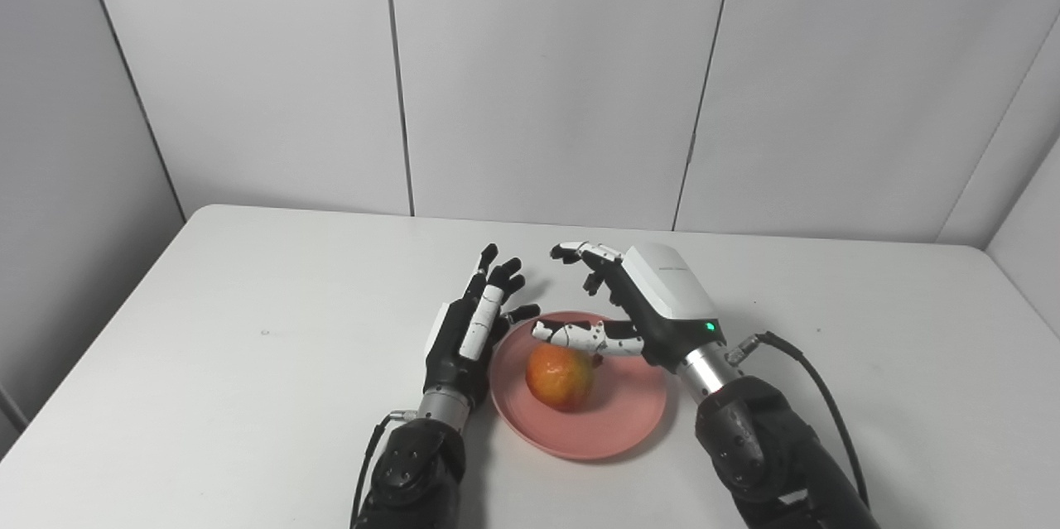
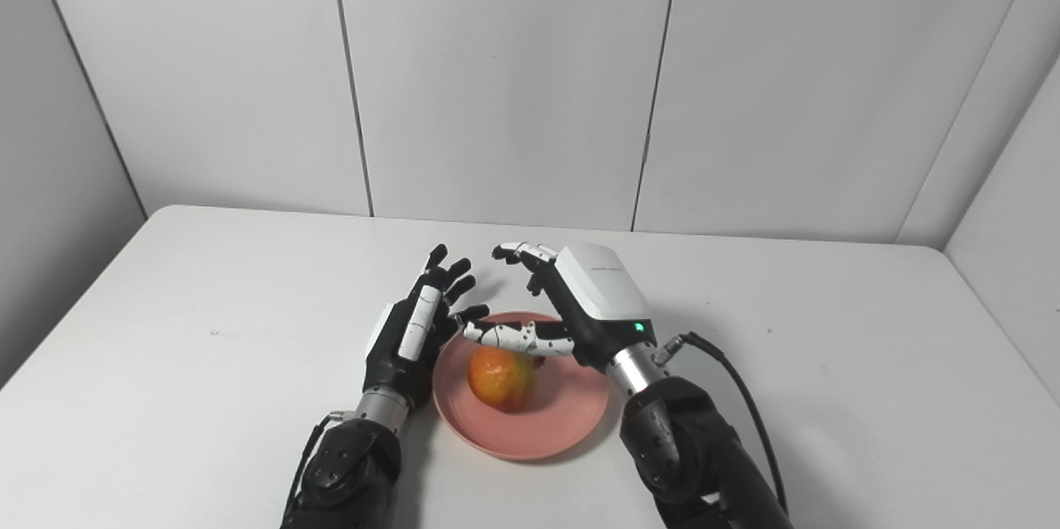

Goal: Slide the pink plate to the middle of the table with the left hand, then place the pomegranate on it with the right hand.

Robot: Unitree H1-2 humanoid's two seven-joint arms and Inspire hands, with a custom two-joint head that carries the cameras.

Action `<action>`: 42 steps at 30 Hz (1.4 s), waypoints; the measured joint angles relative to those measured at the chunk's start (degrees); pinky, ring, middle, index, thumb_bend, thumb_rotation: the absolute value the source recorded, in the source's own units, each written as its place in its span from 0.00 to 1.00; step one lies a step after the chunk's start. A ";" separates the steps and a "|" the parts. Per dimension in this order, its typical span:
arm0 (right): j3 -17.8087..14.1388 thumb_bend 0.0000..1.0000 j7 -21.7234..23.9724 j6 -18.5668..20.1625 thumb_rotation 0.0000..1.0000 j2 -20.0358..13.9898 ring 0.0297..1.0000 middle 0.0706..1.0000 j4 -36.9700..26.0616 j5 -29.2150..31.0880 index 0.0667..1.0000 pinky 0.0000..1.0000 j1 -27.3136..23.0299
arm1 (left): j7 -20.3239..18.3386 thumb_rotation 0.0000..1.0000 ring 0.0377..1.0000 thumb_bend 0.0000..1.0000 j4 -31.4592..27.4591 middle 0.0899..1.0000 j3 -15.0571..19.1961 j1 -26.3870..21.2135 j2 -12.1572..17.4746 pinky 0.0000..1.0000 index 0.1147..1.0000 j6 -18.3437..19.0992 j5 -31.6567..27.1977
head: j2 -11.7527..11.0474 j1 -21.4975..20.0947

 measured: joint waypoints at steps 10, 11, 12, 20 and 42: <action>-17.44 0.90 -4.17 -6.17 1.00 8.87 0.89 0.89 14.40 30.62 0.86 0.88 3.76 | 6.89 0.86 1.00 0.84 -0.05 0.98 -1.91 0.27 0.73 1.00 0.98 -8.01 10.16 | 0.35 -0.17; -18.76 0.90 -4.40 -6.43 1.00 9.46 0.90 0.90 16.05 32.92 0.86 0.89 4.09 | 7.39 0.86 1.00 0.84 -0.05 0.98 -1.86 0.24 0.97 1.00 0.98 -8.29 10.98 | 0.35 -0.18; -19.73 0.90 -4.76 -6.51 1.00 9.75 0.91 0.90 17.19 34.35 0.87 0.89 4.29 | 7.84 0.86 1.00 0.84 -0.05 0.98 -1.85 0.13 1.19 1.00 0.98 -8.52 11.26 | 0.35 -0.18; -24.65 0.89 -7.08 -7.83 1.00 10.79 0.92 0.92 22.39 42.65 0.93 0.94 4.52 | 10.41 0.89 1.00 0.84 0.89 0.98 -0.65 -0.85 3.29 0.99 0.97 -9.20 12.31 | 0.53 -0.97; -24.87 0.84 -8.38 -8.82 1.00 12.11 0.93 0.91 23.85 46.15 0.93 1.00 3.90 | 11.11 0.88 1.00 0.89 -0.10 0.99 0.67 -0.58 3.74 1.00 0.98 -0.55 10.93 | 0.97 -1.76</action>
